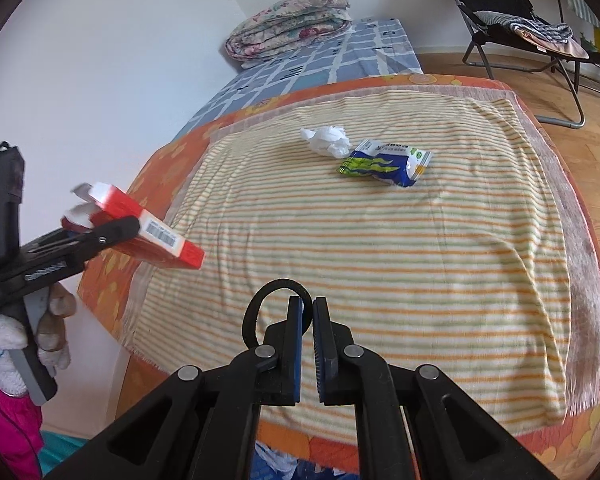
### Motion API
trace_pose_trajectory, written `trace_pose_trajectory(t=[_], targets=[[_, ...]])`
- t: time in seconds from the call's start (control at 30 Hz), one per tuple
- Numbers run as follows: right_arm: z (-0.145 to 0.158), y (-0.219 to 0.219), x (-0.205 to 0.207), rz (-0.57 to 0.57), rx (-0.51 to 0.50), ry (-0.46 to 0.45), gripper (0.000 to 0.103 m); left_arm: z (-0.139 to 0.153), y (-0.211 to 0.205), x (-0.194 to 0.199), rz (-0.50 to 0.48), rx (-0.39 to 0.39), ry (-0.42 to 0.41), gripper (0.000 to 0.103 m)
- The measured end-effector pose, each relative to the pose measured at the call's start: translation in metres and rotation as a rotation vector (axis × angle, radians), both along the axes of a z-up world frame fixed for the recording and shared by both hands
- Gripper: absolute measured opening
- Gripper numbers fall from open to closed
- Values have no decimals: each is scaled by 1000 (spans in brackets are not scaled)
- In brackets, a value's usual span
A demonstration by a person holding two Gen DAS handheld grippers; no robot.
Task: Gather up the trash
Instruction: 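Carry red box and hair tie into the blue basket and open both tools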
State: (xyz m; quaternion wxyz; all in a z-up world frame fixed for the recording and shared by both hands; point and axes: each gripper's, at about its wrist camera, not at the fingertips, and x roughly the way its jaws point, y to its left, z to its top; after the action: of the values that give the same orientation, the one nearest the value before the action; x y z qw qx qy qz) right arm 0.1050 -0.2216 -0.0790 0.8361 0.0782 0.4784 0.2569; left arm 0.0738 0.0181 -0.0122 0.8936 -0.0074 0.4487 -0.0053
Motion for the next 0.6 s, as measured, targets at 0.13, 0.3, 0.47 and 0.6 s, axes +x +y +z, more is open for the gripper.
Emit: trace_pose_trajectory(t=[0.13, 0.3, 0.47, 0.6], targets=[[2, -1, -20, 23, 1, -9, 4, 14, -15, -32, -60, -30, -22, 76], [0, -5, -49, 56, -3, -14, 4, 21, -35, -67, -122, -51, -33, 76], [-7, -12, -82, 85, -14, -11, 4, 15, -52, -99, -167, -79, -15, 76], [-16, -18, -103, 98, -25, 0, 4, 4, -64, -122, -199, -92, 6, 76]])
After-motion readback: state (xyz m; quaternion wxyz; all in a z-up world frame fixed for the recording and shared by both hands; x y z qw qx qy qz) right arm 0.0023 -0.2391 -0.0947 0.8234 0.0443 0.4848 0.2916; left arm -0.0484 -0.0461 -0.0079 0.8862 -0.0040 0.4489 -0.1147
